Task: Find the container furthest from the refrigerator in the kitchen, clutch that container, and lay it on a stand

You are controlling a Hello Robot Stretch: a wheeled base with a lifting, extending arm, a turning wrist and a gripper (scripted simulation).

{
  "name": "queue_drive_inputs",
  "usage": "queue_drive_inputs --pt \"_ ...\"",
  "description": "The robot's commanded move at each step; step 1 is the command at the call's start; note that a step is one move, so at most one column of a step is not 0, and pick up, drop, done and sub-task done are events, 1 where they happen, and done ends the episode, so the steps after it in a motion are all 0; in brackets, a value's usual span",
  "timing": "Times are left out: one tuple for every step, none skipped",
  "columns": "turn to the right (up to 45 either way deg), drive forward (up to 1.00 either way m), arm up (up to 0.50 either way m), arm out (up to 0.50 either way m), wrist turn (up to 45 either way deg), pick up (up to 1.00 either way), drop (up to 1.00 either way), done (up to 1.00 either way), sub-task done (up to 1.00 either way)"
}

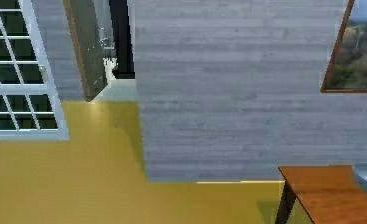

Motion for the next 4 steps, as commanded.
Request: queue_drive_inputs --pt "0.0 0.50 0.00 0.00 0.0 0.00 0.00 0.00 0.00" --pt "27.0 0.00 0.00 0.00 0.0 0.00 0.00 0.00 0.00" --pt "0.0 0.65 0.00 0.00 0.0 0.00 0.00 0.00 0.00" --pt "18.0 0.00 0.00 0.00 0.0 0.00 0.00 0.00 0.00"
